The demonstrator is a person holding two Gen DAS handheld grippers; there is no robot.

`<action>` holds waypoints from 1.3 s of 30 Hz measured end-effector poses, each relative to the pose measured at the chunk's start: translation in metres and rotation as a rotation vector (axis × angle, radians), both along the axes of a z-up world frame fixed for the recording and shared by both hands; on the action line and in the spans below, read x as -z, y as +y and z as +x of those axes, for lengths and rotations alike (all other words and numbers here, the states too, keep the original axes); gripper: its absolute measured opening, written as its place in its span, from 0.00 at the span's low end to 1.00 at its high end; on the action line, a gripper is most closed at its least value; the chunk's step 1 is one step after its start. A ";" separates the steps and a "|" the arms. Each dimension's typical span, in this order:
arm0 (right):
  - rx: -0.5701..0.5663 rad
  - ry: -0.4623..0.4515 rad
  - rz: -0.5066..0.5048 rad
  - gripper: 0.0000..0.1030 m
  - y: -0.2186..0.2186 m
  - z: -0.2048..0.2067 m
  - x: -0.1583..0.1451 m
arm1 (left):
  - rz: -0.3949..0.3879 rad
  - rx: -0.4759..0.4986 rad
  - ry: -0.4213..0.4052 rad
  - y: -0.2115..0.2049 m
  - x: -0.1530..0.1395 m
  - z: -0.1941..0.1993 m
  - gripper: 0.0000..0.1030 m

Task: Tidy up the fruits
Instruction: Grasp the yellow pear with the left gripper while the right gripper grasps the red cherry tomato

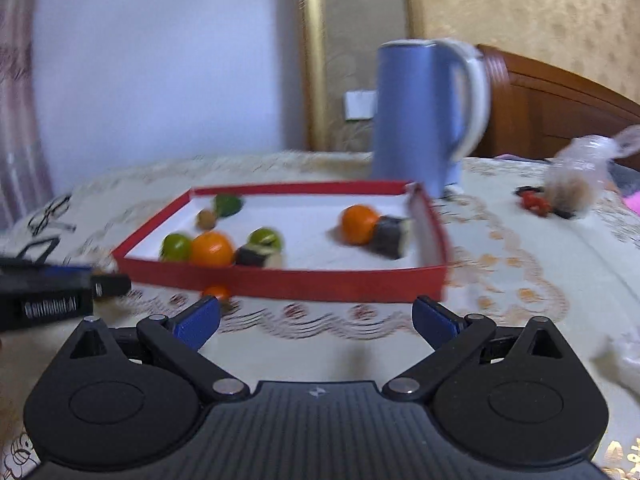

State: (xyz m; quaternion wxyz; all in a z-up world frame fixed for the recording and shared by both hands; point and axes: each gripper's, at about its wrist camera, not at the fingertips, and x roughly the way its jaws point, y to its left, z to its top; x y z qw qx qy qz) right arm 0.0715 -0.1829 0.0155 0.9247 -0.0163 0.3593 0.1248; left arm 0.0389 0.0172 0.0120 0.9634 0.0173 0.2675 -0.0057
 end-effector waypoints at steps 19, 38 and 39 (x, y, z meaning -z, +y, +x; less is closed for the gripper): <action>-0.152 0.138 -0.047 0.48 0.066 0.042 0.033 | -0.043 -0.043 -0.018 0.038 0.000 -0.003 0.25; -0.162 0.110 -0.037 0.25 0.058 0.029 0.020 | -0.034 -0.015 0.003 0.024 -0.006 0.001 0.25; -0.157 0.100 -0.038 0.25 0.055 0.027 0.017 | -0.030 -0.009 0.002 0.021 -0.007 0.001 0.25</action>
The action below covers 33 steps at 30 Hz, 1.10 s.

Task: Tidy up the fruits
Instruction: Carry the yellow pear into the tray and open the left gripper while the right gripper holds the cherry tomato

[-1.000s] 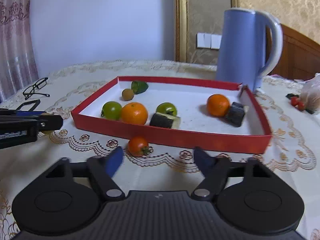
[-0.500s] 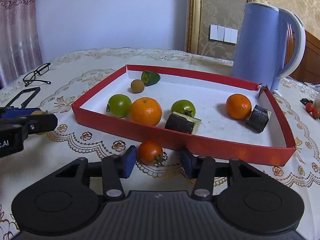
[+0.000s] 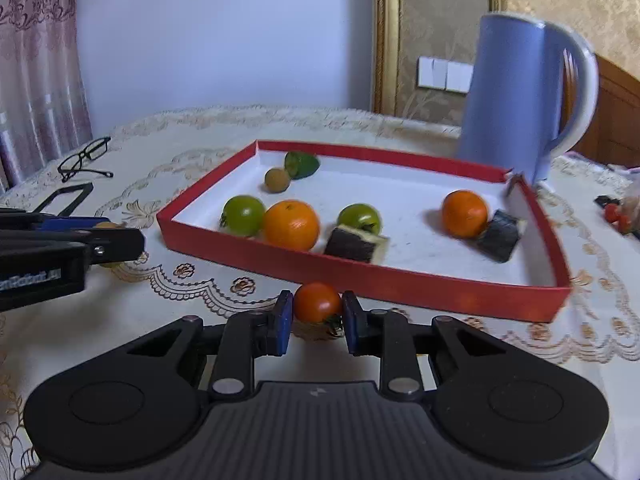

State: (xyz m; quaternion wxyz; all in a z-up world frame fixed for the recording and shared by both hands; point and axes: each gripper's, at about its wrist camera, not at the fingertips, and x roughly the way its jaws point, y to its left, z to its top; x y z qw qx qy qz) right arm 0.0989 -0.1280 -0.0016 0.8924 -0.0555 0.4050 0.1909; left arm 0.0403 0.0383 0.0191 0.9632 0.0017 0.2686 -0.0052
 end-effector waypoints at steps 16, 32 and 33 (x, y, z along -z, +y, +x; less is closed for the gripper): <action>0.074 -0.084 0.044 0.25 -0.051 -0.019 -0.027 | 0.100 -0.023 -0.017 -0.046 -0.009 0.039 0.25; 0.085 -0.121 0.077 0.25 -0.065 -0.026 -0.039 | 0.187 -0.045 -0.019 -0.070 -0.012 0.084 0.25; 0.086 -0.122 0.081 0.25 -0.066 -0.026 -0.039 | 0.192 -0.046 -0.018 -0.071 -0.012 0.087 0.25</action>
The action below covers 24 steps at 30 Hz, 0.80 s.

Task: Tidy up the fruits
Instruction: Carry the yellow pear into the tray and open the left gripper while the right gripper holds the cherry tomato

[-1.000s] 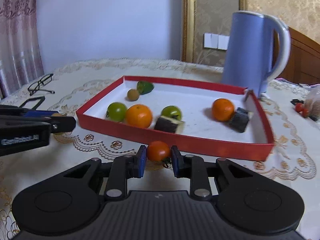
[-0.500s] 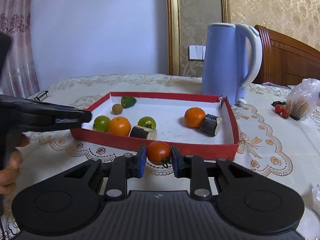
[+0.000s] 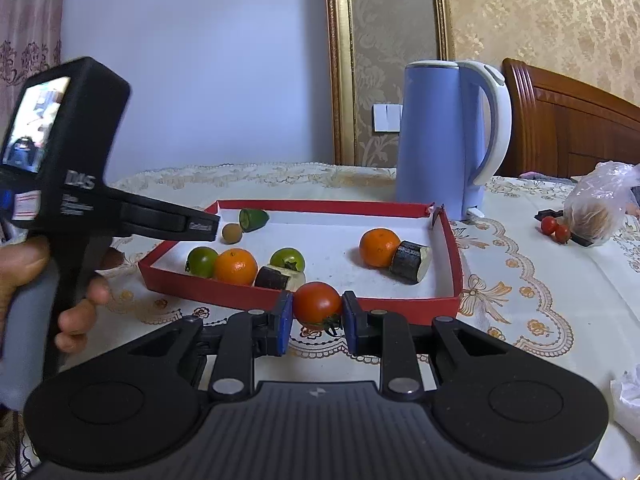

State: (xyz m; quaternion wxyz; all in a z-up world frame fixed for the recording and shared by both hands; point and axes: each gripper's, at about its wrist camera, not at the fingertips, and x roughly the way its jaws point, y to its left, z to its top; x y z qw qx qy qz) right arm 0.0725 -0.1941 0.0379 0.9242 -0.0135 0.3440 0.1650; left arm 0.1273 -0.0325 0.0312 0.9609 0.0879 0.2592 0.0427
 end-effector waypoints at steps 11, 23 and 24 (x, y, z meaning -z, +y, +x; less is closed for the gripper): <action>0.003 -0.011 0.008 0.25 -0.005 -0.002 -0.004 | 0.029 -0.008 0.000 -0.011 0.002 0.023 0.25; 0.009 -0.017 -0.008 0.25 -0.004 -0.006 -0.009 | 0.025 -0.014 -0.006 -0.015 0.004 0.053 0.25; 0.010 -0.017 -0.010 0.25 -0.004 -0.006 -0.010 | 0.023 -0.014 -0.002 -0.015 0.005 0.055 0.25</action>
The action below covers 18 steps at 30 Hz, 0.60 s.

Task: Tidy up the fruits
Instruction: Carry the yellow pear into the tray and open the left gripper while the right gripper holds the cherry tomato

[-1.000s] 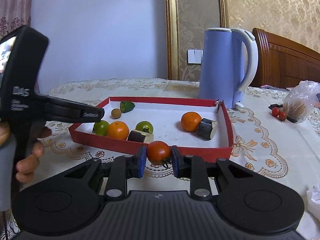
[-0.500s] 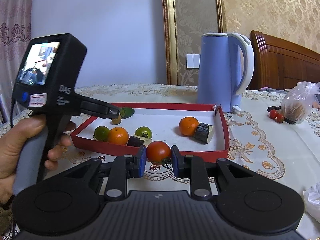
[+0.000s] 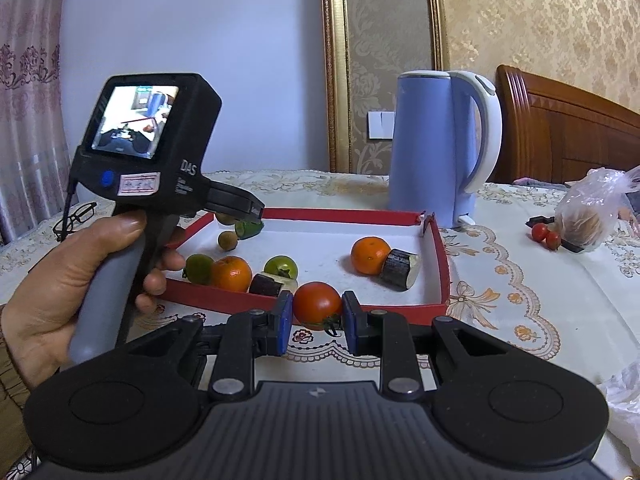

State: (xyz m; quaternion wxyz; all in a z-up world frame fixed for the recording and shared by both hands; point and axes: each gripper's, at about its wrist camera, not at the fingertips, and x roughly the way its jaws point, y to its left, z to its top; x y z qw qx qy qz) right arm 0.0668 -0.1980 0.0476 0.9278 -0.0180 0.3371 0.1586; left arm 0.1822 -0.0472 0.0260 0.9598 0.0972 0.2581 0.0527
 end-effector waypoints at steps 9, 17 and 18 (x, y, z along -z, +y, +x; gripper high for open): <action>-0.003 -0.010 -0.007 0.25 0.002 -0.001 -0.004 | -0.009 -0.005 0.023 0.005 0.005 0.014 0.25; -0.006 -0.013 -0.005 0.25 0.003 -0.001 -0.005 | 0.011 -0.007 0.036 -0.002 0.010 0.023 0.25; -0.007 -0.014 -0.006 0.25 0.003 -0.001 -0.006 | 0.011 -0.006 0.038 -0.003 0.011 0.024 0.25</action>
